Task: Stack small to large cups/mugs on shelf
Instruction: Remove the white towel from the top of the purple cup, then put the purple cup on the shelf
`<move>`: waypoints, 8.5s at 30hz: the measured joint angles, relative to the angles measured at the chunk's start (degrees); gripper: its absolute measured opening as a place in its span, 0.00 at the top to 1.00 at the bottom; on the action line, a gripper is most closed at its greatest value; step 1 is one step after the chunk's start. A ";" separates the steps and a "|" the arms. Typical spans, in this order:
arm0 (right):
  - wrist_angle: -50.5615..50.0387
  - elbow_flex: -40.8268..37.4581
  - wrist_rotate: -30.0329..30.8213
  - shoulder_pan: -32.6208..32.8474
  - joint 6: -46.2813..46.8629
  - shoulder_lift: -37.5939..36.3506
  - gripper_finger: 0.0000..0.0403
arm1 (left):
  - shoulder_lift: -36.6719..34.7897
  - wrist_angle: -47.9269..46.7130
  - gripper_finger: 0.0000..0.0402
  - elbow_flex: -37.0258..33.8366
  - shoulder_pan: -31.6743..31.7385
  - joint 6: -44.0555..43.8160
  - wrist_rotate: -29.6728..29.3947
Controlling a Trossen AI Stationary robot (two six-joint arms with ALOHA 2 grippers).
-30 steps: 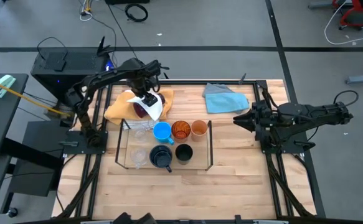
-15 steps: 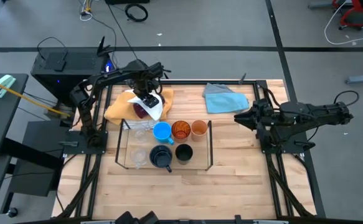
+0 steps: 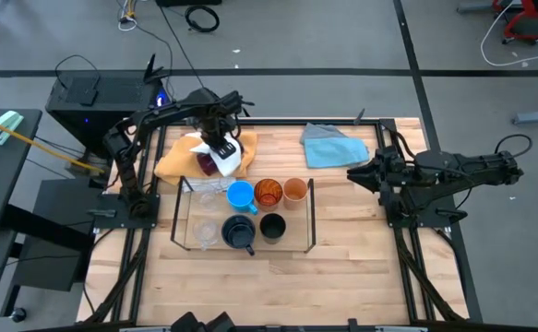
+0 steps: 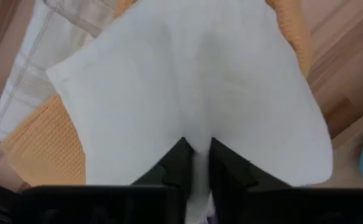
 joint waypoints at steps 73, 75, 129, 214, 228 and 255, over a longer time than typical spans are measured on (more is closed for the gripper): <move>-1.27 0.00 -2.89 0.02 -0.36 1.00 0.73 | 0.50 -8.05 0.35 20.28 -1.55 1.76 3.98; -1.28 0.00 -2.89 0.02 -0.38 1.15 0.73 | 0.50 -8.67 0.35 20.28 -1.55 1.77 3.98; 0.13 0.00 -4.20 0.02 -0.42 1.90 0.73 | -0.49 -17.64 0.53 20.24 -3.60 -16.70 0.82; 45.97 94.28 -74.58 -50.64 10.28 110.69 0.73 | -33.55 30.20 0.68 -6.93 18.64 5.19 21.72; 0.41 98.20 -69.67 -46.97 -40.36 106.30 0.73 | -33.53 34.18 0.67 -6.93 18.64 3.15 21.85; -13.52 97.72 -51.57 -40.16 -50.45 110.52 0.21 | -33.48 34.10 0.67 -6.93 18.64 5.19 21.80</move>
